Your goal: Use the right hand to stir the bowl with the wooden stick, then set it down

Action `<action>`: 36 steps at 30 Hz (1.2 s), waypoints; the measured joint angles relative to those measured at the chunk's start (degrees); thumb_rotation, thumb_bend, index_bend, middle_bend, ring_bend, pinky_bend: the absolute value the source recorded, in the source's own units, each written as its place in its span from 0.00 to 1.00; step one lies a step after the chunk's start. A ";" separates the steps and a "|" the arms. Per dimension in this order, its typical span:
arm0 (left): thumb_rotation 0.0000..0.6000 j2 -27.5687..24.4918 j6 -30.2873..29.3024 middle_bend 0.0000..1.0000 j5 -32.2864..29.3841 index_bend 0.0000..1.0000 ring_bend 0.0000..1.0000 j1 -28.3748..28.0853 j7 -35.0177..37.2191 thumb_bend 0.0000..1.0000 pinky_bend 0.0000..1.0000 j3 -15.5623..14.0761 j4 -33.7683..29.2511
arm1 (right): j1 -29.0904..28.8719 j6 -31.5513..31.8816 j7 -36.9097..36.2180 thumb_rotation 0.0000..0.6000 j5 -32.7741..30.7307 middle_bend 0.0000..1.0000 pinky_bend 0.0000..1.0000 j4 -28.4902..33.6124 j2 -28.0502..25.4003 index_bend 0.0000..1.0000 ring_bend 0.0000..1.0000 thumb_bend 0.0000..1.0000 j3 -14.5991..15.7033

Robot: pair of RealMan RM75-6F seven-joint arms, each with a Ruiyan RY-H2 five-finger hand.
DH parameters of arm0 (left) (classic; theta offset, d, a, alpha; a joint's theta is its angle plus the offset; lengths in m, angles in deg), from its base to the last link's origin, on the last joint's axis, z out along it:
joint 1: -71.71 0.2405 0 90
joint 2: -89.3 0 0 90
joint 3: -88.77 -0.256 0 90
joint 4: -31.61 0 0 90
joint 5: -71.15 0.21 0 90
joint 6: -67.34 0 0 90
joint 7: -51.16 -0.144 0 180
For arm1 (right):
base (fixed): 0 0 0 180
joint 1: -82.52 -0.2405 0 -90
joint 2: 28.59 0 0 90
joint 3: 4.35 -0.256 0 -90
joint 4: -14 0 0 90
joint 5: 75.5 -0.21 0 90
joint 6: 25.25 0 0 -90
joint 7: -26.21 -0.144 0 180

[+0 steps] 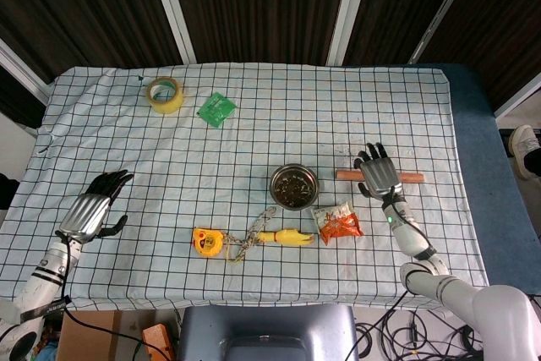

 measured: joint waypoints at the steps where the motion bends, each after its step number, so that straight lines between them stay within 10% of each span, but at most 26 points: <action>1: 1.00 -0.02 -0.03 0.01 0.08 0.00 0.00 0.02 0.02 0.40 0.04 -0.03 0.04 | -0.05 0.04 -0.10 1.00 0.07 0.21 0.07 -0.31 0.32 0.38 0.03 0.33 -0.08; 19: 1.00 -0.40 -0.22 0.01 0.28 0.00 0.00 0.19 0.20 0.41 0.04 0.10 -0.12 | 0.28 1.84 -1.75 1.00 1.37 0.36 0.20 -2.55 2.18 0.65 0.21 0.36 -0.96; 36: 1.00 -0.67 -0.13 0.01 0.26 0.00 0.00 0.19 -1.49 0.41 0.04 0.17 -1.84 | 3.60 15.71 -26.42 1.00 6.27 0.53 0.38 10.27 -3.28 0.88 0.42 0.48 -5.51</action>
